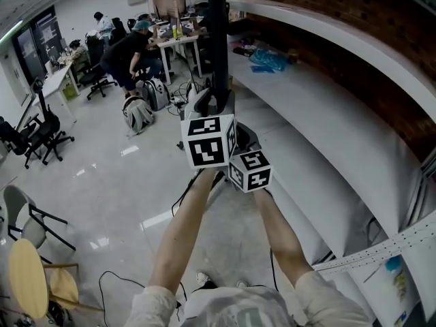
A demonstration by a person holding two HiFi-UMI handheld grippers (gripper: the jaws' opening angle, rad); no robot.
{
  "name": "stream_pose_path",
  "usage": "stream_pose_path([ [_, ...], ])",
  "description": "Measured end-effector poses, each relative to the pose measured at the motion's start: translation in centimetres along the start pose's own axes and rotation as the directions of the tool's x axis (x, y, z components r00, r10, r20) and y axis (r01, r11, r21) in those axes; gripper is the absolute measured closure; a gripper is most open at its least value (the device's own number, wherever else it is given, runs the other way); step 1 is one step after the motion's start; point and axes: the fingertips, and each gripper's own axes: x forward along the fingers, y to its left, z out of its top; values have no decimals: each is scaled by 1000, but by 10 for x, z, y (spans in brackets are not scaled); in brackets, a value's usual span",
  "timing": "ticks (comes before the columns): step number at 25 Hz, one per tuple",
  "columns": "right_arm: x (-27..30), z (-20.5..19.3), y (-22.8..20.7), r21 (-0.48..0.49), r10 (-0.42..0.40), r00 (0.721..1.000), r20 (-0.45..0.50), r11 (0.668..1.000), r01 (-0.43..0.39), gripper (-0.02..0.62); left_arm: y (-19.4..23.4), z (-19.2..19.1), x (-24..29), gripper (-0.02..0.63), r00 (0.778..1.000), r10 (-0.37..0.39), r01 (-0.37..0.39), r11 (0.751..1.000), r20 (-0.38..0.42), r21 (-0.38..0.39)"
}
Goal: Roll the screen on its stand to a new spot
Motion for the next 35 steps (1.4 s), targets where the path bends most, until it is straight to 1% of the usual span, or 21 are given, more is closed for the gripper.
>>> stream_pose_path([
  [7, -50, 5, -11, 11, -1, 1000, 6, 1000, 1, 322, -48, -1, -17, 408, 1000, -1, 1, 1000, -2, -3],
  [14, -104, 11, -18, 11, 40, 999, 24, 999, -40, 322, -97, 1, -41, 408, 999, 29, -29, 999, 19, -14],
  [19, -140, 19, -16, 13, 38, 998, 40, 999, -39, 322, -128, 5, -63, 408, 999, 26, -26, 1000, 31, -12],
  [29, -208, 29, 12, 16, 12, 999, 51, 1000, -13, 322, -170, 12, -122, 407, 999, -7, 8, 1000, 41, -26],
  [35, -241, 32, 53, 16, -5, 999, 47, 1000, 4, 318, -177, 17, -174, 410, 999, -17, 18, 1000, 35, -17],
])
